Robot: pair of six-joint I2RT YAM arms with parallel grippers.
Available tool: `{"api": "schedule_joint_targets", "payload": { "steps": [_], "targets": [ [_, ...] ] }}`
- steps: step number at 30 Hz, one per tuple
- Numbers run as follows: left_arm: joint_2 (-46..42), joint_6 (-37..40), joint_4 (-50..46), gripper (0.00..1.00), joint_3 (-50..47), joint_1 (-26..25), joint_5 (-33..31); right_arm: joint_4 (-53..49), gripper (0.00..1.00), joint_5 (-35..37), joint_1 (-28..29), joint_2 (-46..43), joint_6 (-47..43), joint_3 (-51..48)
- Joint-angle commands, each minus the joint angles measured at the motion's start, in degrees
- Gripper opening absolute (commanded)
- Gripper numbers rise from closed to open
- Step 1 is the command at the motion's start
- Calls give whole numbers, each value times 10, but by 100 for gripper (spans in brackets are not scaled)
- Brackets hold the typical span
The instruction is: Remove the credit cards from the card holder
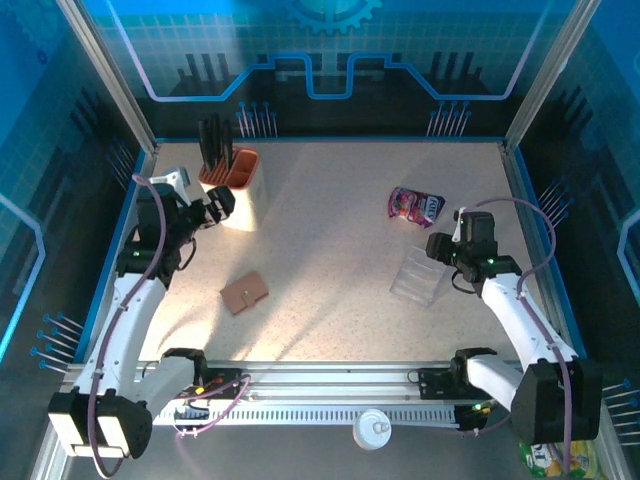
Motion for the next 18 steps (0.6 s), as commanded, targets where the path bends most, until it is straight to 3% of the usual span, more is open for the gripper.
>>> {"api": "schedule_joint_targets", "payload": {
  "steps": [1,10,18],
  "targets": [
    [15,59,-77,99,11,1,25,-76,54,-10,6,21,17,20],
    [36,83,-108,99,10,4,-15,-95,53,21,4,43,49,18],
    [38,85,-89,99,3,7,-11,-82,38,55,2,50,82,4]
  ]
}}
